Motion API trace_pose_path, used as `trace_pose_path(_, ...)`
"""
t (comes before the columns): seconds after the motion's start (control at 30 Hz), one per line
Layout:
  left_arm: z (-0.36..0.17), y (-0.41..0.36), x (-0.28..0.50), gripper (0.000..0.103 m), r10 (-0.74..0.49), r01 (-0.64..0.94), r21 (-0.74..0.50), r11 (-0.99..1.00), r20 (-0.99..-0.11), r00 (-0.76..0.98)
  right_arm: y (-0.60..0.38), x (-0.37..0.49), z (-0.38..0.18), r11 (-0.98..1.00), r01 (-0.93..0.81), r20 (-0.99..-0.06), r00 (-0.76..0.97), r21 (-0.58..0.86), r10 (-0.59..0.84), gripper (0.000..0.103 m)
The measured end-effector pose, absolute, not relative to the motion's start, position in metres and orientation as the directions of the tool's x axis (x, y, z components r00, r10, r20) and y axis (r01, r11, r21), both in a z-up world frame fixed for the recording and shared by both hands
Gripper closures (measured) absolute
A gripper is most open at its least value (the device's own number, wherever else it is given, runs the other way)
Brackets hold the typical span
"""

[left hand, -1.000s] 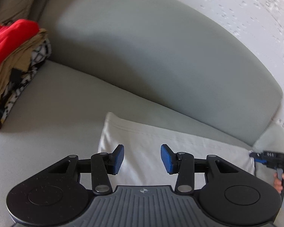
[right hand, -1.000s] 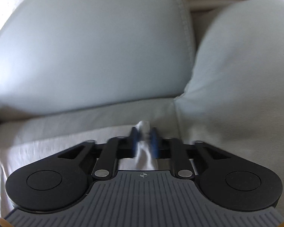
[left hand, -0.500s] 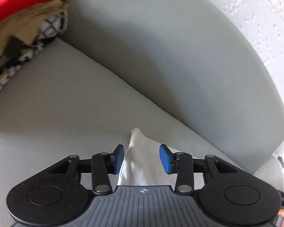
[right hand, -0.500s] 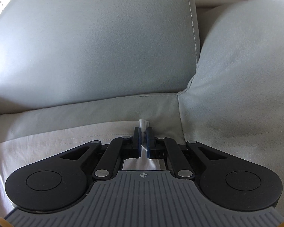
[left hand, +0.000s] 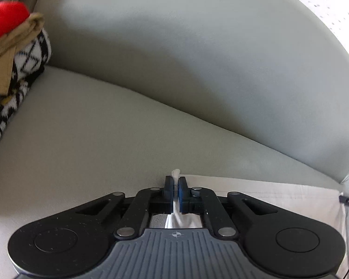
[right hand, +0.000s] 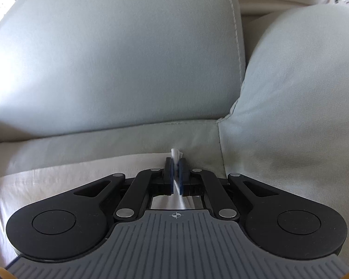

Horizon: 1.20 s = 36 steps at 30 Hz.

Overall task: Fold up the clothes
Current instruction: 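Lift the hem with both tools, fold it toward the collar, open both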

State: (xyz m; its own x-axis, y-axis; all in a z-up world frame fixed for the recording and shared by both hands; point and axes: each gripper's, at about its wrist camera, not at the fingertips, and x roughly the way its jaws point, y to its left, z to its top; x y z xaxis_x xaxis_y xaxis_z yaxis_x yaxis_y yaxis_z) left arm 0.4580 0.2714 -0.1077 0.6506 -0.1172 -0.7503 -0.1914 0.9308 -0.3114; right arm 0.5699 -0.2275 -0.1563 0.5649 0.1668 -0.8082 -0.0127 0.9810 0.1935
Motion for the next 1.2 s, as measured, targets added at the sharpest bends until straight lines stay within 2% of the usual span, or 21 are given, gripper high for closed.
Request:
trace_pose_path(0.2,-0.085,0.252,0.443,0.100,-0.091,-0.159,-0.258,0.953,-0.744,0.662,-0.231,0.547,-0.126,0.975,0.016,-0.772,0.614,0.221,0.165,0.101)
trace_pose_path(0.47,-0.023,0.243,0.362,0.100,-0.129,-0.201,-0.345,0.917,-0.732,0.669,-0.254,0.480,-0.038,0.962,0.027,-0.739,0.646,0.273,0.192,0.101)
trace_pose_path(0.6,0.008,0.238,0.321,0.100,-0.148,-0.221,-0.388,0.895,-0.724,0.673,-0.272,0.430,-0.009,0.960,0.070,-0.772,0.613,0.269,0.171,0.101)
trace_pose_path(0.73,0.039,0.233,0.281,0.100,-0.166,-0.240,-0.429,0.871,-0.716,0.678,-0.301,0.377,-0.010,0.952,0.127,-0.820,0.548,0.278,0.167,0.101)
trace_pose_path(0.93,0.000,0.199,0.214,0.100,-0.050,-0.264,-0.201,0.943,-0.872,0.487,-0.293,0.315,-0.062,0.963,0.132,-0.889,0.430,0.236,0.159,0.101)
trace_pose_path(1.0,-0.011,0.178,0.199,0.100,0.049,-0.228,-0.063,0.972,-0.888,0.456,-0.289,0.294,-0.066,0.963,0.120,-0.875,0.457,0.240,0.161,0.101)
trace_pose_path(1.03,-0.012,0.171,0.190,0.100,0.086,-0.222,-0.023,0.975,-0.878,0.470,-0.290,0.281,-0.062,0.959,0.113,-0.852,0.493,0.260,0.173,0.101)
trace_pose_path(1.07,-0.009,0.171,0.177,0.100,0.087,-0.234,-0.041,0.971,-0.855,0.511,-0.293,0.271,-0.060,0.955,0.109,-0.832,0.523,0.278,0.183,0.101)
trace_pose_path(1.13,0.002,0.176,0.141,0.100,0.032,-0.273,-0.178,0.945,-0.782,0.623,-0.299,0.249,-0.056,0.952,0.111,-0.807,0.564,0.285,0.176,0.101)
trace_pose_path(1.2,0.002,0.180,0.111,0.100,0.067,-0.281,-0.172,0.944,-0.735,0.675,-0.308,0.232,-0.057,0.945,0.123,-0.798,0.575,0.303,0.181,0.101)
